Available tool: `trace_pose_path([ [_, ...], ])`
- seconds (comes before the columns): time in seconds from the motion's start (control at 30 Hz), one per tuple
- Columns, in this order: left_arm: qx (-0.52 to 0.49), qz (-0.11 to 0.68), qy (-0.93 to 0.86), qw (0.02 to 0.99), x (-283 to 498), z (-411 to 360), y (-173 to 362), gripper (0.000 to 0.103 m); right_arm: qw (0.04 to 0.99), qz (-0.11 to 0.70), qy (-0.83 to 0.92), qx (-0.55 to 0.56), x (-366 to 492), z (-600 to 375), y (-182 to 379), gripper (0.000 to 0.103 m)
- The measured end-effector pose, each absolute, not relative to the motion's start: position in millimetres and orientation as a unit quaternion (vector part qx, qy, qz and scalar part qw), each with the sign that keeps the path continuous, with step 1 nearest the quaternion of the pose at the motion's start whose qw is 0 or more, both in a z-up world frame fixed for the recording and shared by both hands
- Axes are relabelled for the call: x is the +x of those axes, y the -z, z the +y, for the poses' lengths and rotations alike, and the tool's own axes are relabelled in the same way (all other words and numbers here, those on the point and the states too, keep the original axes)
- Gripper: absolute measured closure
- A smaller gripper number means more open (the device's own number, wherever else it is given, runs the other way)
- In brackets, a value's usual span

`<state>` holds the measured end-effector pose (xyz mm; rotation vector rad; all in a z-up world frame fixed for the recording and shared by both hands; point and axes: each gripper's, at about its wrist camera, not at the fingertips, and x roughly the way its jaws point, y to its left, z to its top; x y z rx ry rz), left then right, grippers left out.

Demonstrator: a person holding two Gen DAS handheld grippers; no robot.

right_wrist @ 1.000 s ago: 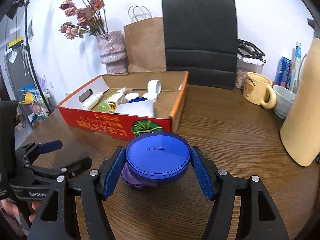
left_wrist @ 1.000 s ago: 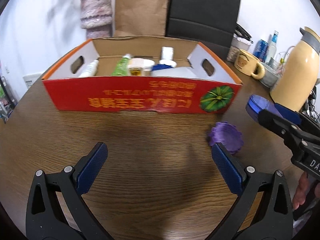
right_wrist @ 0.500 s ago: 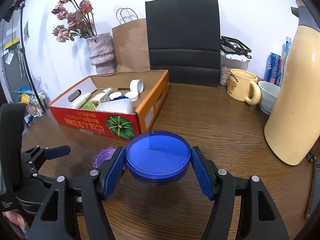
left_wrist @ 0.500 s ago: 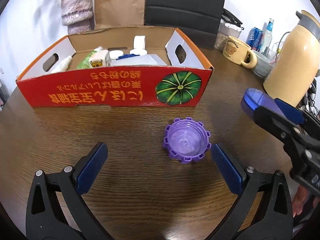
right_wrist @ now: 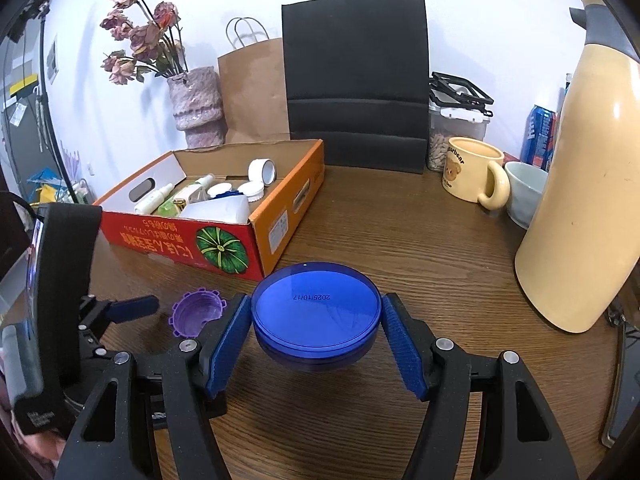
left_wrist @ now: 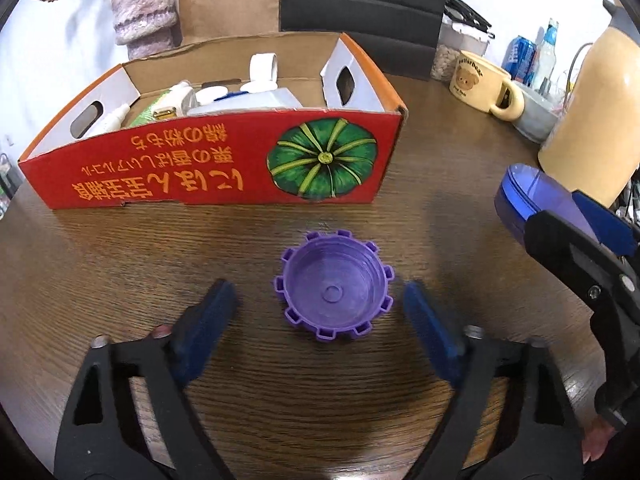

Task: Organize rigid objects
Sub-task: 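Grasp the purple ribbed cap with the left gripper while the right holds the blue lid, then carry the purple cap and blue lid over the cardboard box with both grippers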

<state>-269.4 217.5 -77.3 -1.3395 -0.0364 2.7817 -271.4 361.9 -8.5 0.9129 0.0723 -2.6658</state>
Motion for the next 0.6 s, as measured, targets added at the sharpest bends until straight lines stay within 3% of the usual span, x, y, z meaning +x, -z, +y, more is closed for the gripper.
trace_pose_path([
  [0.07,-0.43,-0.013,-0.902,0.033,-267.5,218.1,75.9,0.044,0.159,0.027,0.933,0.321,-272.3,360.9,10.1,0.032],
  [0.13,-0.427,-0.017,-0.903,0.042,-265.9,217.6,74.3,0.053,0.157,0.028,0.933,0.322,-273.3,360.5,11.8,0.032],
  [0.6,-0.41,-0.009,-0.911,0.051,-256.6,209.4,64.7,0.053,0.163,0.032,0.939,0.303,-262.3,350.4,10.3,0.032],
])
